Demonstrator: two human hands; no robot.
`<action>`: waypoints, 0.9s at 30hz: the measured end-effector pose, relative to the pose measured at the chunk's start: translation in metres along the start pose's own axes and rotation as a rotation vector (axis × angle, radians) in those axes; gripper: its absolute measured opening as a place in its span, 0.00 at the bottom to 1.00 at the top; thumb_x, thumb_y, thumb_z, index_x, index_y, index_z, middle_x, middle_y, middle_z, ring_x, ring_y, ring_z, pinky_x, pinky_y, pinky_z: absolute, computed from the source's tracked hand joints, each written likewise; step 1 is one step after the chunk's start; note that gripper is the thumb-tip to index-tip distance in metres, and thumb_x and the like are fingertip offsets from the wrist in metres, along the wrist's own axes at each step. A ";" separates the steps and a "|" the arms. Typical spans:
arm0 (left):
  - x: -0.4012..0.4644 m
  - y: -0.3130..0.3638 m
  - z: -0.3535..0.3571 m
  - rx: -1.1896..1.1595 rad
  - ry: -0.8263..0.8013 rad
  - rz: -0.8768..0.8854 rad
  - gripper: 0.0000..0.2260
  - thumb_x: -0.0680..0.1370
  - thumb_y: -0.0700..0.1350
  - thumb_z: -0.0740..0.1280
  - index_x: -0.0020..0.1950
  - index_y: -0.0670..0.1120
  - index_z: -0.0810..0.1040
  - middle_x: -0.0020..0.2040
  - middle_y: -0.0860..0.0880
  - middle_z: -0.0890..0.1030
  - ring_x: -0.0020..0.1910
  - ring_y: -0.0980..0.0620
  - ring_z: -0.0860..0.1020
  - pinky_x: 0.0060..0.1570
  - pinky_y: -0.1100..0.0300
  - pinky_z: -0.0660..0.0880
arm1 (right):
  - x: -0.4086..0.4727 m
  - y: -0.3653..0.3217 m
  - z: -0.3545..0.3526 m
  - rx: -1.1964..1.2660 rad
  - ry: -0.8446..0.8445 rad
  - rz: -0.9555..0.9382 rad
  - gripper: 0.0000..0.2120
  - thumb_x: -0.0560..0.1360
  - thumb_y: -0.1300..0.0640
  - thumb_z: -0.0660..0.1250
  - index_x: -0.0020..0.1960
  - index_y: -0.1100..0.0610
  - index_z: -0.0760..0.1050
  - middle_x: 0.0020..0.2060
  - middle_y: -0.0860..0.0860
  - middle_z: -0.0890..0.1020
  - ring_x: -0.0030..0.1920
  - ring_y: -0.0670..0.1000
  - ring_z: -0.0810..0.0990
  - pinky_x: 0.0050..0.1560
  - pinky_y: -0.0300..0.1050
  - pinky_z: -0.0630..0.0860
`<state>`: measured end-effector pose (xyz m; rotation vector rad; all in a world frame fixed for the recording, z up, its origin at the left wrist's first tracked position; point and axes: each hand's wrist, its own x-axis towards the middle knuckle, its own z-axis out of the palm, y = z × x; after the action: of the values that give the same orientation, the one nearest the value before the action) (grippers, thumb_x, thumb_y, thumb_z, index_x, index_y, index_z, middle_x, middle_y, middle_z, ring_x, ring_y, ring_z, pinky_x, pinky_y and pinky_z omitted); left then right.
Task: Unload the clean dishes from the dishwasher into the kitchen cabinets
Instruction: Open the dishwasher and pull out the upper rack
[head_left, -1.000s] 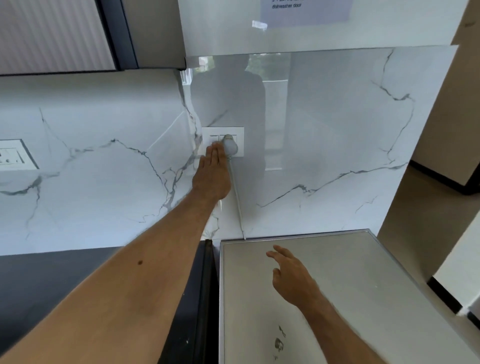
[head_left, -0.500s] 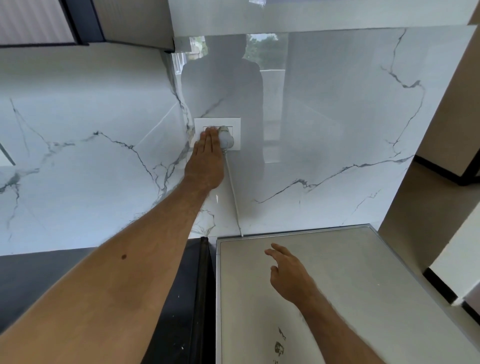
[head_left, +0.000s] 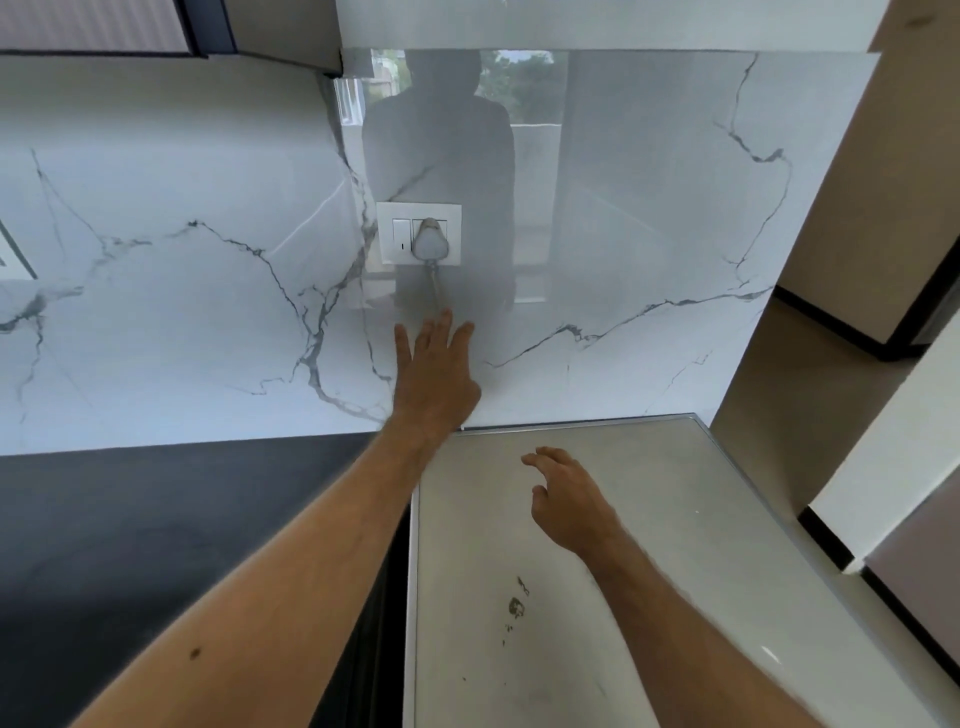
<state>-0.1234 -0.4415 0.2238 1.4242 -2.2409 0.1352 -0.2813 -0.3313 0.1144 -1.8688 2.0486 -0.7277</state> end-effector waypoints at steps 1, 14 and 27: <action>-0.018 0.007 0.003 -0.027 -0.020 -0.012 0.32 0.74 0.37 0.61 0.78 0.50 0.58 0.80 0.45 0.55 0.79 0.47 0.51 0.75 0.42 0.36 | -0.009 0.003 -0.002 -0.003 0.002 -0.001 0.25 0.76 0.66 0.60 0.72 0.57 0.70 0.72 0.53 0.71 0.72 0.53 0.67 0.72 0.42 0.64; -0.200 0.095 0.034 -0.212 -0.202 -0.190 0.35 0.72 0.33 0.57 0.78 0.52 0.60 0.78 0.48 0.60 0.79 0.47 0.50 0.77 0.47 0.40 | -0.131 0.070 -0.028 0.026 -0.038 0.009 0.22 0.77 0.64 0.61 0.70 0.56 0.73 0.67 0.52 0.76 0.69 0.52 0.72 0.70 0.42 0.65; -0.359 0.200 0.038 -0.471 -0.192 -0.483 0.29 0.75 0.31 0.59 0.75 0.48 0.66 0.74 0.47 0.68 0.74 0.47 0.63 0.73 0.52 0.59 | -0.257 0.120 -0.047 0.162 -0.096 -0.046 0.21 0.76 0.67 0.62 0.68 0.59 0.76 0.66 0.55 0.78 0.67 0.53 0.74 0.71 0.42 0.65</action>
<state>-0.1874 -0.0662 0.0651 1.6940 -1.8220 -0.6654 -0.3742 -0.0655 0.0557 -1.8284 1.8359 -0.7749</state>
